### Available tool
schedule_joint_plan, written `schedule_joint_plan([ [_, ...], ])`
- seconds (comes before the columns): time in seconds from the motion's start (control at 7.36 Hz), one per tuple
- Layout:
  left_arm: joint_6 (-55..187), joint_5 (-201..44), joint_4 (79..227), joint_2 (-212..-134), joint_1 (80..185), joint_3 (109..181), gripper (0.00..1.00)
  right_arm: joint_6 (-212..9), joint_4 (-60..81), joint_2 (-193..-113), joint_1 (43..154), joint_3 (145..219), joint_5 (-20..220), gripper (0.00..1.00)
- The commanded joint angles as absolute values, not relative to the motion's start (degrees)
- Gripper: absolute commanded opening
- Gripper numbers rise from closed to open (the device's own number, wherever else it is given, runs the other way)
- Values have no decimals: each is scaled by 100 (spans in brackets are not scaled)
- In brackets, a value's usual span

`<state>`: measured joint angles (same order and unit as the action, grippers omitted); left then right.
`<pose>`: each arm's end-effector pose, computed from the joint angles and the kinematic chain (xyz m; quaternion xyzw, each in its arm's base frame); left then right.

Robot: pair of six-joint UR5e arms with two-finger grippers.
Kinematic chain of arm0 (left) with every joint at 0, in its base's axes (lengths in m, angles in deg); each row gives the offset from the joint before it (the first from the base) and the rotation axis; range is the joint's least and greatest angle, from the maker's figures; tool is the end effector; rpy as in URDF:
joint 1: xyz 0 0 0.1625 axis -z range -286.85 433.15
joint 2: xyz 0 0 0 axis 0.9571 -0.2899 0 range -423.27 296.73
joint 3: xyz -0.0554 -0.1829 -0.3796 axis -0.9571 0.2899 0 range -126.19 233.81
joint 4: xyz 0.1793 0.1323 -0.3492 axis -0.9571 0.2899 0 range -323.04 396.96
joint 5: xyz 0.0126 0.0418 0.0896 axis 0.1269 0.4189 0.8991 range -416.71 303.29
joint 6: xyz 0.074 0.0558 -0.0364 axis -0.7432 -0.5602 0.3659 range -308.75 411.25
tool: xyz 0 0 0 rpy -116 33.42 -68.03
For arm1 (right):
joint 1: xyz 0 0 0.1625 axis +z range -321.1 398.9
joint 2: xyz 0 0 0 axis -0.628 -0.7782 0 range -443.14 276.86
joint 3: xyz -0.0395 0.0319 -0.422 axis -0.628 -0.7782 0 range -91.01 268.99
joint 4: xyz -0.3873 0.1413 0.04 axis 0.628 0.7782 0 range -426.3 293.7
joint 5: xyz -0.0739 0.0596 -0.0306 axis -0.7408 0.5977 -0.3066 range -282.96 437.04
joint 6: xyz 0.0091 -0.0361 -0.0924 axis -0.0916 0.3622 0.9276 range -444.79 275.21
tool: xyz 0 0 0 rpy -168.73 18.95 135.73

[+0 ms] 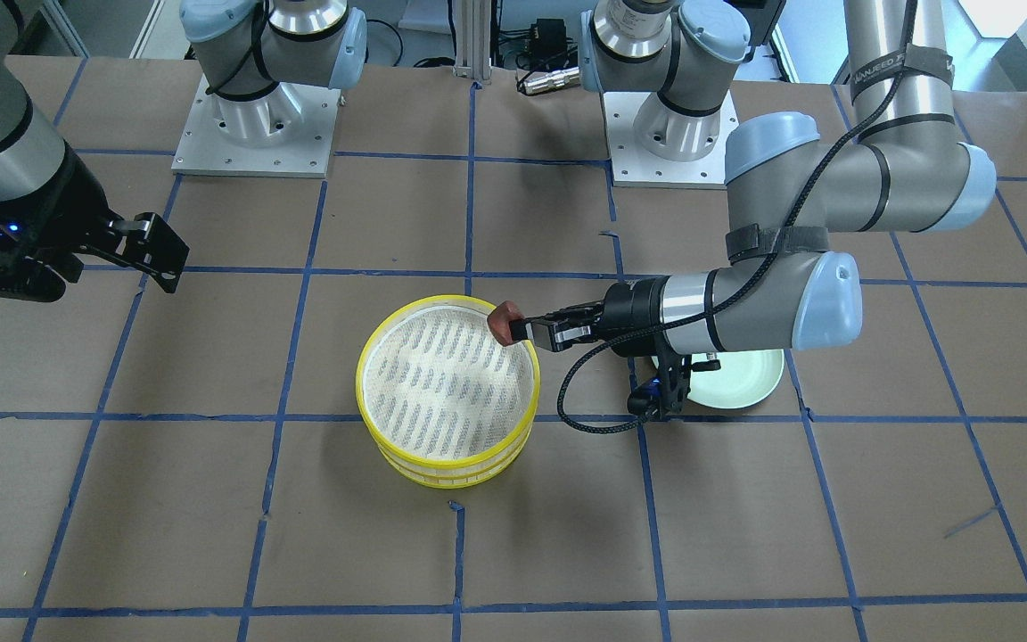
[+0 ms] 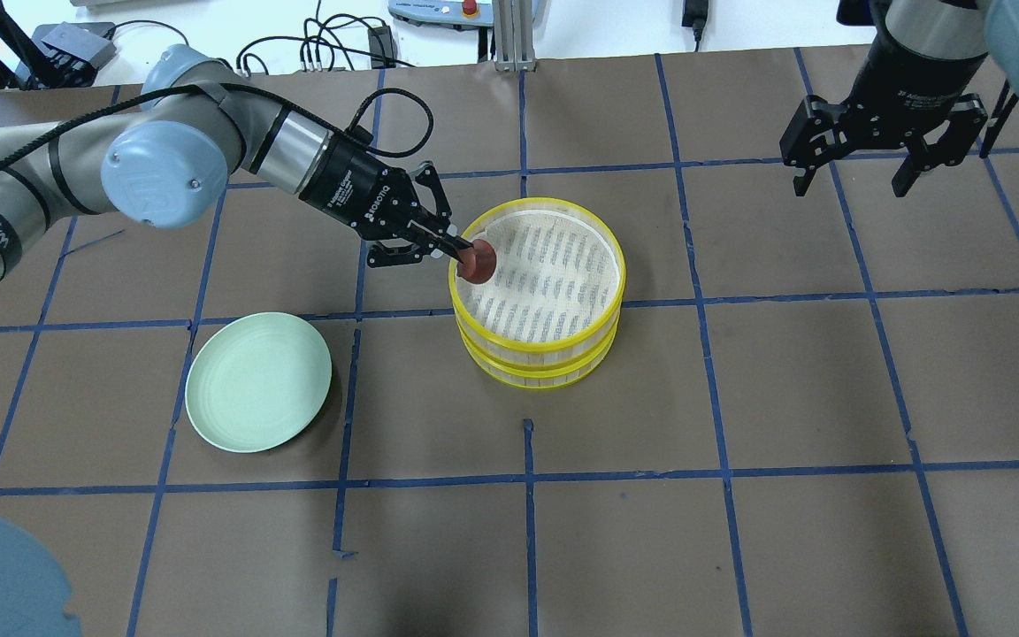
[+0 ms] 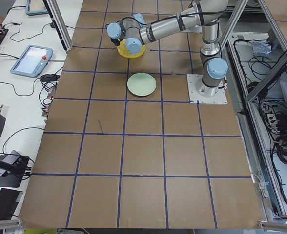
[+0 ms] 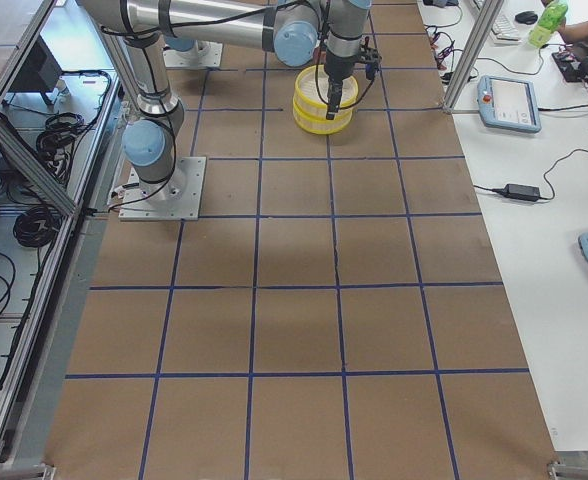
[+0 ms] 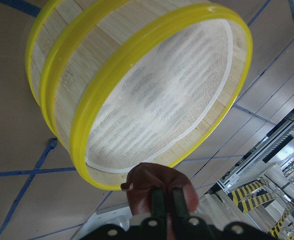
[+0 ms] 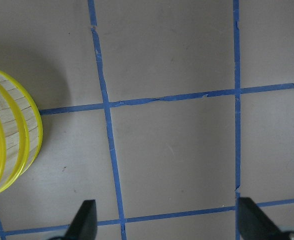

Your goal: Stack buns with steamer

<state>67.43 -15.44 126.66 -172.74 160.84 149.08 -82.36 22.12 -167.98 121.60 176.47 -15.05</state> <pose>-0.1852 -0.5694 0.2980 0.2292 -0.8647 -0.2401 0.3770 0.0623 -0.5344 0.4611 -0.0418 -0.9983 -0.0382 0.0150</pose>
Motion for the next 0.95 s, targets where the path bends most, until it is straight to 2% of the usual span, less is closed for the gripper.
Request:
schedule_joint_plan([
  [0.0,6847,-1497,12276,-17140,16227,14969,99,-8268,1790,-17241,12815,17634,-1638,100],
  [0.81,6839,-1017,12274,-17085,16227,14900,100,-8277,1781,-17252,12829,17696,-1578,100],
])
